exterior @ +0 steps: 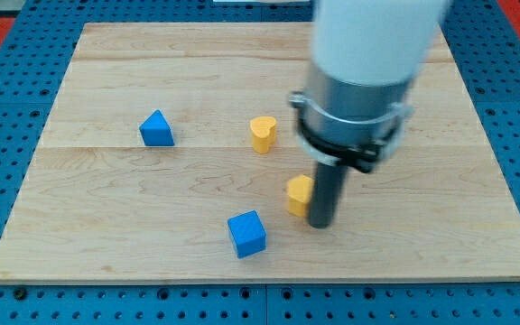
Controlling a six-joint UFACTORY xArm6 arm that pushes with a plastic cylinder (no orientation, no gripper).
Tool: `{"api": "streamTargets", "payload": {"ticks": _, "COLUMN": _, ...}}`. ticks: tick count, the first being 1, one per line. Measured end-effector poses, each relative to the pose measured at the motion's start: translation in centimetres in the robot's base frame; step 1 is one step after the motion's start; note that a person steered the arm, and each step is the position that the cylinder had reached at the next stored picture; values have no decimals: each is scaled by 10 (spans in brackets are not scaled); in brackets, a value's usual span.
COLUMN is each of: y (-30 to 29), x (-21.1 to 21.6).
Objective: Place the yellow hexagon to the top of the blue cube
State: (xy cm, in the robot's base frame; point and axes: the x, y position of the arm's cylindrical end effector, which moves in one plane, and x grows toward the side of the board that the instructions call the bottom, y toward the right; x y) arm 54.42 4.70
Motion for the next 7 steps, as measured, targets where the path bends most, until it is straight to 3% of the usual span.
{"api": "streamTargets", "payload": {"ticks": 1, "y": -7, "x": -14}}
{"api": "streamTargets", "payload": {"ticks": 2, "y": 39, "x": -21}}
{"api": "streamTargets", "payload": {"ticks": 3, "y": 40, "x": -33}}
{"api": "streamTargets", "payload": {"ticks": 7, "y": -61, "x": -68}}
